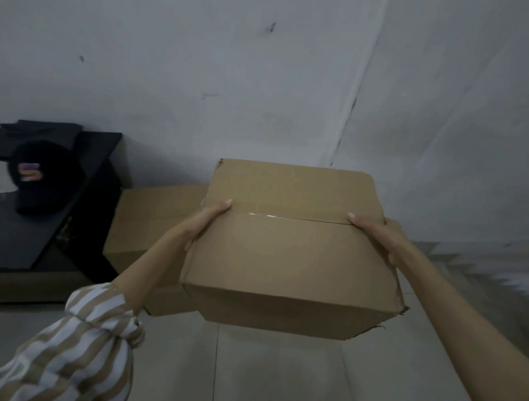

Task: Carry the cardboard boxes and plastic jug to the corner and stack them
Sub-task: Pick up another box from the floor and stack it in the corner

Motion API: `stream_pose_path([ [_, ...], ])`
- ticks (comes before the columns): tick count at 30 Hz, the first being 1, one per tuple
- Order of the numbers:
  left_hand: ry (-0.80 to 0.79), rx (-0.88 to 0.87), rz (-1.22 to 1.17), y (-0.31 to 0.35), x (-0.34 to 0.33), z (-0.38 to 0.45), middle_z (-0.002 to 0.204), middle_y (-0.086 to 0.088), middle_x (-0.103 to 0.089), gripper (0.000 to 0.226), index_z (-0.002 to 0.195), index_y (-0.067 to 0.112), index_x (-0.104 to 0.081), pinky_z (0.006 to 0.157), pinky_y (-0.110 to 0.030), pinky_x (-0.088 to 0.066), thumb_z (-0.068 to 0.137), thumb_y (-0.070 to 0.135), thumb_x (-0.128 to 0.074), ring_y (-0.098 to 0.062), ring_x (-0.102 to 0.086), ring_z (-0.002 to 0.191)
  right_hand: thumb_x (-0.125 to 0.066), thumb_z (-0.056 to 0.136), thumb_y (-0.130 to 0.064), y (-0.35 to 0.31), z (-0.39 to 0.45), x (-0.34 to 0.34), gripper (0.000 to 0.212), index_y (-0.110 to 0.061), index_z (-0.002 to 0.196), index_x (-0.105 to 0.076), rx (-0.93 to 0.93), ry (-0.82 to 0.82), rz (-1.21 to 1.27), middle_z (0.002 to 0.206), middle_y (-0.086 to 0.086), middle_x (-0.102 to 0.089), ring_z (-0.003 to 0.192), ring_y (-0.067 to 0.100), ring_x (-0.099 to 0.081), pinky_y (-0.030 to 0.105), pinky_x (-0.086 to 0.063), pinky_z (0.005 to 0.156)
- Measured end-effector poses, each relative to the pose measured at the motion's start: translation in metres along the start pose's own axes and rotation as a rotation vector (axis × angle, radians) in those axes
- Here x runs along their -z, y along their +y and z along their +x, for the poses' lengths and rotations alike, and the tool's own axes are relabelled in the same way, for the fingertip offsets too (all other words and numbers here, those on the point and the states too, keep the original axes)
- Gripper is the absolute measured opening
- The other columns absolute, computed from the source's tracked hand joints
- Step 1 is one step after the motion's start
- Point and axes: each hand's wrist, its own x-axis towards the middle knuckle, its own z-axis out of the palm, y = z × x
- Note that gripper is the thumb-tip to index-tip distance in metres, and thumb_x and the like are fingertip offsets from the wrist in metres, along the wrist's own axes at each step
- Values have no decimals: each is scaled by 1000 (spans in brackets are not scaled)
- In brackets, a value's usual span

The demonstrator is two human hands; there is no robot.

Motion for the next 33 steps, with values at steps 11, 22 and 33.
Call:
stream_pose_path([
  [11,115,106,-89,-23,-48,186,126,-7,-61,81,135,25,-46,90,-40,-54,67,62,-70,-23,-65,107,-84,67,-41,1,230,7,80,-4,131,-54,-70,-133,-91,124,14,-63,98,28,-62,36,-50,84],
  [22,374,313,-119,-131,-51,341,126,-3,-61,93,132,32,-50,98,-48,-49,51,69,-76,-25,-62,110,-80,38,-72,96,422,-69,115,-13,133,-50,-128,-228,-233,120,1,-60,114,29,-59,46,-48,100],
  [33,703,388,291,-162,-24,411,144,-19,-42,82,143,3,-31,106,-47,-39,80,38,-69,-37,-45,127,-75,65,-59,142,473,-162,96,-11,140,-40,-63,-285,-259,138,7,-52,125,28,-52,46,-42,106],
])
